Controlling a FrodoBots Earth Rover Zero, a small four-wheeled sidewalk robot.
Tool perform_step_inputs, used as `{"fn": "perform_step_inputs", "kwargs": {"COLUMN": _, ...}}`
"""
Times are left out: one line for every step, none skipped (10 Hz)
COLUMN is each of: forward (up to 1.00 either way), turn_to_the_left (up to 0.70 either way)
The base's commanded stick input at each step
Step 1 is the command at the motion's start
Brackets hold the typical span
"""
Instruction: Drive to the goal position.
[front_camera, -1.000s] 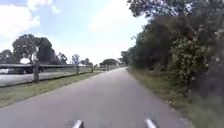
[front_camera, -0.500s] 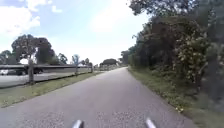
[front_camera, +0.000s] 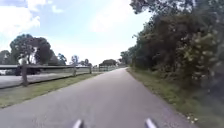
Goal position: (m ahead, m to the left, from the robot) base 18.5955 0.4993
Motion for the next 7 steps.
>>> {"fn": "perform_step_inputs", "kwargs": {"forward": 0.5, "turn_to_the_left": 0.0}}
{"fn": "perform_step_inputs", "kwargs": {"forward": 0.5, "turn_to_the_left": 0.0}}
{"fn": "perform_step_inputs", "kwargs": {"forward": 0.5, "turn_to_the_left": 0.0}}
{"fn": "perform_step_inputs", "kwargs": {"forward": 0.5, "turn_to_the_left": 0.0}}
{"fn": "perform_step_inputs", "kwargs": {"forward": 0.5, "turn_to_the_left": 0.0}}
{"fn": "perform_step_inputs", "kwargs": {"forward": 0.5, "turn_to_the_left": 0.0}}
{"fn": "perform_step_inputs", "kwargs": {"forward": 0.5, "turn_to_the_left": 0.0}}
